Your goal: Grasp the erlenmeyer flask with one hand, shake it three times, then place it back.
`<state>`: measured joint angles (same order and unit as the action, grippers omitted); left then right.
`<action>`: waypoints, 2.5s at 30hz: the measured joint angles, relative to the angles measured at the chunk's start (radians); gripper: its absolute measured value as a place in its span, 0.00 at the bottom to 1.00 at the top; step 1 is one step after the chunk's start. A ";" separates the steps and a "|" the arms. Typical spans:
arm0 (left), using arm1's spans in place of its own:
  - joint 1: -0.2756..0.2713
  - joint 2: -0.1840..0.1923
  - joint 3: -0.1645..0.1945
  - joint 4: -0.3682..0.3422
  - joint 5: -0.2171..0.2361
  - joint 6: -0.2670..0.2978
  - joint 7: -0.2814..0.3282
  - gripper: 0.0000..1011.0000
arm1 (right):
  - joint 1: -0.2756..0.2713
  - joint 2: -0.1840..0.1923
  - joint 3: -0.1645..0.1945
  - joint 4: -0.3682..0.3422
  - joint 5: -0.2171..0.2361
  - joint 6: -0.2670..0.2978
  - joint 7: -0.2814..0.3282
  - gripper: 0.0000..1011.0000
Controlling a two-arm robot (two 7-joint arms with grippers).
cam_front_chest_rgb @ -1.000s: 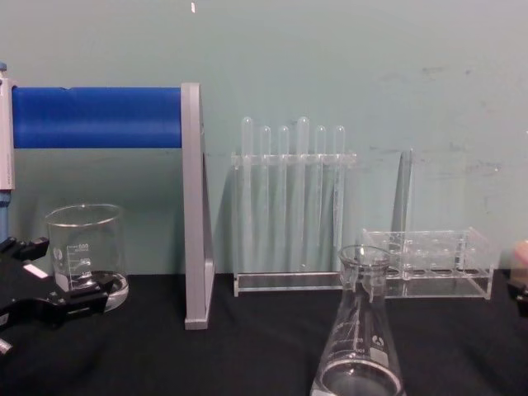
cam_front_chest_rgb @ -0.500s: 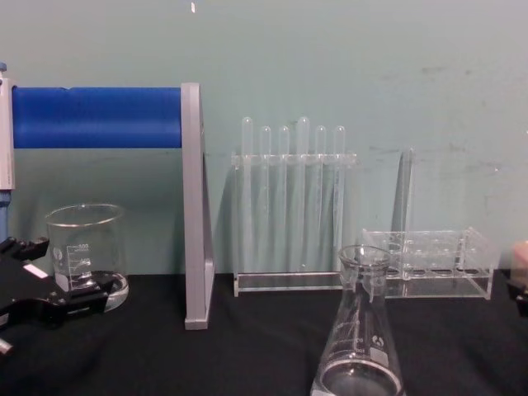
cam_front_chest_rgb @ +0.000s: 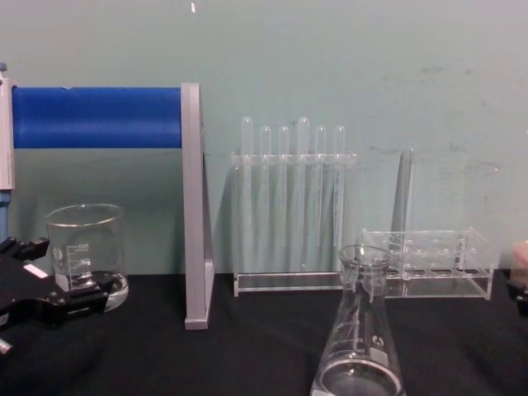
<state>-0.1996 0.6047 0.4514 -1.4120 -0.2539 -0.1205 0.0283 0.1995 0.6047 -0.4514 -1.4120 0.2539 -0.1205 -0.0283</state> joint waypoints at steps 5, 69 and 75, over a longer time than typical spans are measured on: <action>0.000 0.000 0.000 0.000 0.000 0.000 0.000 0.99 | 0.000 0.000 0.000 0.000 0.000 0.000 0.000 0.99; 0.000 0.000 0.000 0.000 0.000 0.000 0.000 0.99 | -0.175 0.039 0.087 -0.184 0.122 -0.009 0.176 0.99; 0.000 0.000 0.000 0.000 0.000 0.000 0.000 0.99 | -0.186 0.027 0.086 -0.204 0.154 0.001 0.238 0.99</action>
<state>-0.1995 0.6047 0.4514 -1.4120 -0.2539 -0.1205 0.0283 0.0132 0.6315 -0.3652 -1.6157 0.4074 -0.1194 0.2095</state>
